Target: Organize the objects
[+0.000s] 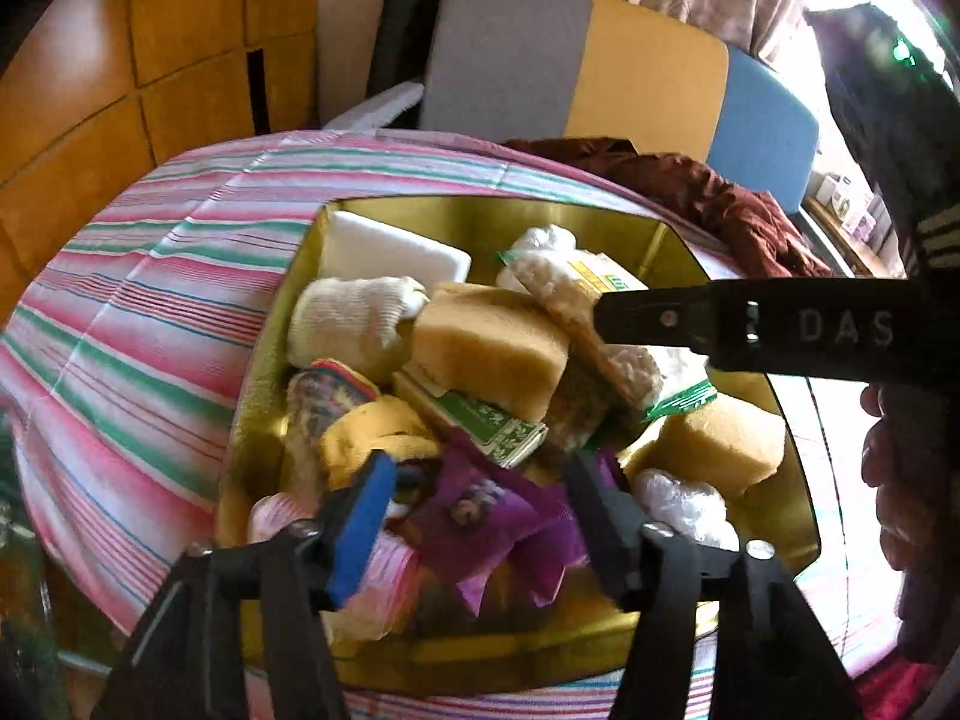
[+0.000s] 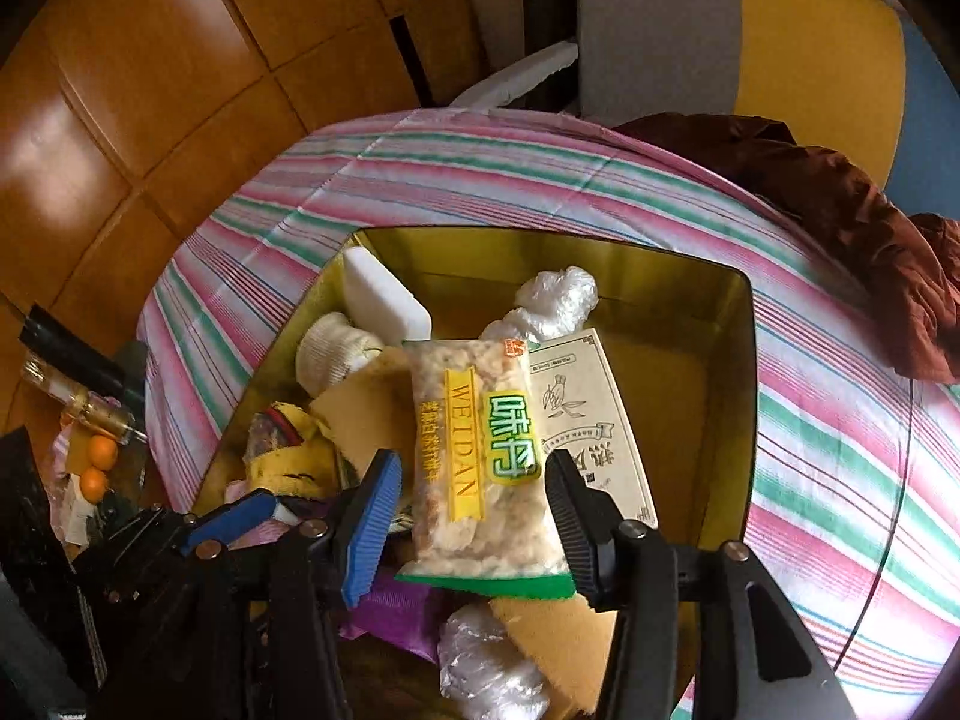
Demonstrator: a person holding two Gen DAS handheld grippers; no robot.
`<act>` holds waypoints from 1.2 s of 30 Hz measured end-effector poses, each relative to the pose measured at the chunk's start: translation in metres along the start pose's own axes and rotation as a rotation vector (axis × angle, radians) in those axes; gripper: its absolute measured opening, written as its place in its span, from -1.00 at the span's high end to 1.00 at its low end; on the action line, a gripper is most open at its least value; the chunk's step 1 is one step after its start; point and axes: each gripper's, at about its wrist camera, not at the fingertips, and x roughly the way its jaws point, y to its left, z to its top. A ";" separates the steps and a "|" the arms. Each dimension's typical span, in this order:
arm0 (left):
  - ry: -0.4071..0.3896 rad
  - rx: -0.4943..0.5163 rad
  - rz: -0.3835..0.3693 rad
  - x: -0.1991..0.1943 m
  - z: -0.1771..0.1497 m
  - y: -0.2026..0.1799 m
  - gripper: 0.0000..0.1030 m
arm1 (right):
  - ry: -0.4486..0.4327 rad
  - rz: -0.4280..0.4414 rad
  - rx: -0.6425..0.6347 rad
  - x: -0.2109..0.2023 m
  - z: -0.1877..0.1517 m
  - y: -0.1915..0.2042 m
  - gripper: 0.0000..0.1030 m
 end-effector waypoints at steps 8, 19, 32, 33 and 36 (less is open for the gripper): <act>-0.037 -0.024 0.014 -0.021 -0.010 0.007 -0.26 | -0.005 0.064 -0.018 -0.006 -0.014 0.013 0.03; -0.151 -0.016 0.075 -0.061 -0.010 0.010 -0.66 | -0.009 0.124 -0.002 -0.013 -0.031 0.023 0.03; -0.178 -0.021 0.077 -0.081 -0.020 0.002 -0.95 | -0.150 -0.139 -0.001 -0.055 -0.075 0.028 -0.08; -0.177 -0.016 0.075 -0.081 -0.022 -0.001 -0.98 | -0.167 -0.173 0.013 -0.060 -0.082 0.025 -0.11; -0.189 0.001 0.070 -0.085 -0.026 -0.009 -0.99 | -0.205 -0.249 0.055 -0.070 -0.094 0.020 -0.12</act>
